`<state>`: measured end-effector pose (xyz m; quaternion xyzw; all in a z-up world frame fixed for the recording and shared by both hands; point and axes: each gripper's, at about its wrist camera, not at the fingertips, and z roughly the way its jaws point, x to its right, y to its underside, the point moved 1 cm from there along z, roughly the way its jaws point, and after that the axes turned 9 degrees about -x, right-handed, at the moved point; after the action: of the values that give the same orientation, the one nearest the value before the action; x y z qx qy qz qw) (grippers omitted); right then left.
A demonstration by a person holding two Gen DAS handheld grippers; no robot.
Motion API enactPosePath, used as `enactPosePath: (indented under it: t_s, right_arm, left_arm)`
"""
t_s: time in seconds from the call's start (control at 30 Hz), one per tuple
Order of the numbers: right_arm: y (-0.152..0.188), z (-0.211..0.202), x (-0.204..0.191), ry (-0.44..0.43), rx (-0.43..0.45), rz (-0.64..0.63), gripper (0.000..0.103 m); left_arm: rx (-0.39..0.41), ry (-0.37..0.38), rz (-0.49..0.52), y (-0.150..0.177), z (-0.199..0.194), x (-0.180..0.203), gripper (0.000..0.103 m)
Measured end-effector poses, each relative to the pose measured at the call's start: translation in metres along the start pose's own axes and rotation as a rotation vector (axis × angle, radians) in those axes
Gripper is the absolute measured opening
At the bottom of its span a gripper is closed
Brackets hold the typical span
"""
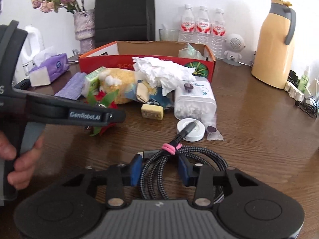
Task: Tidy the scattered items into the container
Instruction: 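Grasp the red flower ornament with the left tool while the right tool grasps the black braided cable, then carry the ornament and cable into the cardboard box and open both tools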
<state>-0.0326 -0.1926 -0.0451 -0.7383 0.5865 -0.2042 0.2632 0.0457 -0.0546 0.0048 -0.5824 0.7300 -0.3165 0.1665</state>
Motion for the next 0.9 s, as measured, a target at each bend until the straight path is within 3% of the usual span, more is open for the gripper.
enactPosePath:
  t_s: [0.03, 0.2, 0.47, 0.6, 0.73, 0.9]
  right_arm:
    - [0.0, -0.002, -0.001, -0.011, -0.002, -0.012, 0.017]
    - [0.012, -0.012, -0.018, 0.016, 0.04, -0.059, 0.015]
    - [0.004, -0.059, -0.037, 0.067, 0.225, -0.115, 0.016]
    - [-0.029, -0.077, -0.025, 0.047, 0.297, -0.112, 0.016]
    - [-0.087, -0.089, -0.012, 0.059, 0.384, -0.168, 0.016]
    - [-0.176, -0.073, 0.002, 0.021, 0.391, -0.231, 0.016]
  left_arm:
    - [0.005, -0.007, -0.009, 0.005, -0.006, 0.0, 0.038]
    - [0.062, -0.055, -0.043, 0.024, -0.042, 0.0, 0.038]
    - [0.21, -0.092, -0.061, 0.02, -0.1, -0.006, 0.038]
    - [0.281, -0.087, -0.071, -0.013, -0.113, -0.017, 0.038]
    - [0.354, -0.091, -0.041, -0.071, -0.108, -0.033, 0.038]
    - [0.307, -0.153, -0.03, -0.15, -0.066, -0.07, 0.039]
